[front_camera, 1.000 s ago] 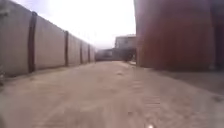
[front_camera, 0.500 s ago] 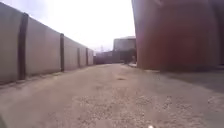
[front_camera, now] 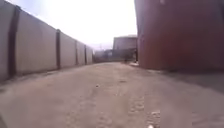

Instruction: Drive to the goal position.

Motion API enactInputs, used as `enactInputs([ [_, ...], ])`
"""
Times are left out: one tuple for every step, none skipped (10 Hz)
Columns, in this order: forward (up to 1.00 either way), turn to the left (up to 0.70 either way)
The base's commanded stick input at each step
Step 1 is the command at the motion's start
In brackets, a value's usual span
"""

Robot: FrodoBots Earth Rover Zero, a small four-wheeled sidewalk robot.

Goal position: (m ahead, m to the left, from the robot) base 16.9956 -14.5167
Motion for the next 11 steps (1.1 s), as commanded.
enactInputs([
  [1.00, 0.00],
  [1.00, 0.00],
  [1.00, 0.00],
  [1.00, 0.00],
  [1.00, 0.00],
  [1.00, -0.11],
  [1.00, 0.00],
  [1.00, 0.00],
  [1.00, 0.00],
  [1.00, 0.00],
  [1.00, 0.00],
])
